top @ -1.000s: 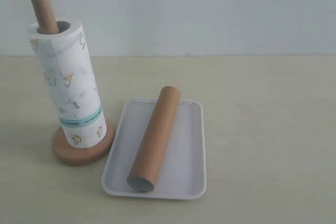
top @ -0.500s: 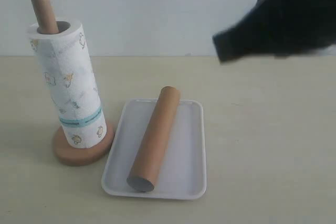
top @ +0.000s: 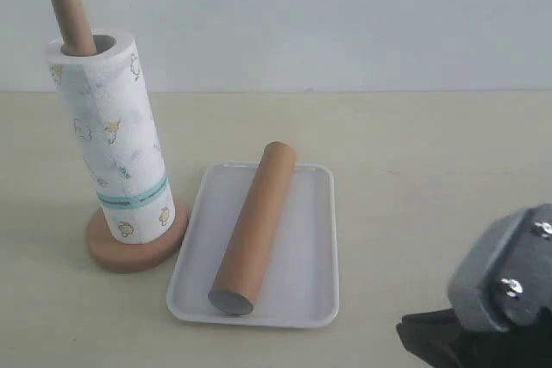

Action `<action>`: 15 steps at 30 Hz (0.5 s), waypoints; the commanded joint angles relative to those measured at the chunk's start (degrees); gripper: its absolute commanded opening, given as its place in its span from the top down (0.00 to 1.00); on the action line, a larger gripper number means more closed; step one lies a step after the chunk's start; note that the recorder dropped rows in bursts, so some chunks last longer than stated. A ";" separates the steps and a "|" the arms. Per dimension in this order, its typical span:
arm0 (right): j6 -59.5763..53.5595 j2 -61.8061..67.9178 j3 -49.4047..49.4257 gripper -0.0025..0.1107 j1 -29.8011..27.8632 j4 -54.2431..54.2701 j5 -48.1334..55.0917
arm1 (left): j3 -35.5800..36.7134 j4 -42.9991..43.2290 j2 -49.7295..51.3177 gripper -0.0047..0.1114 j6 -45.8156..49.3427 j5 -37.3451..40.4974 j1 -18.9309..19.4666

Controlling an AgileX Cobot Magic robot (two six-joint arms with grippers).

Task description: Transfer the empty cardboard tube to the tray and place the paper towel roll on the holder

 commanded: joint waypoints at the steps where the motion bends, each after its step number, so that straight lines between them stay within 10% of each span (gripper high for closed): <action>1: 0.09 -10.33 6.43 0.98 -2.53 -0.62 -9.51 | 0.21 0.04 -0.23 0.92 -0.43 -0.27 -0.29; 15: 3.23 -41.86 14.14 0.98 -30.30 -0.22 -16.63 | 0.21 0.04 -0.23 0.92 -0.43 -0.15 -0.29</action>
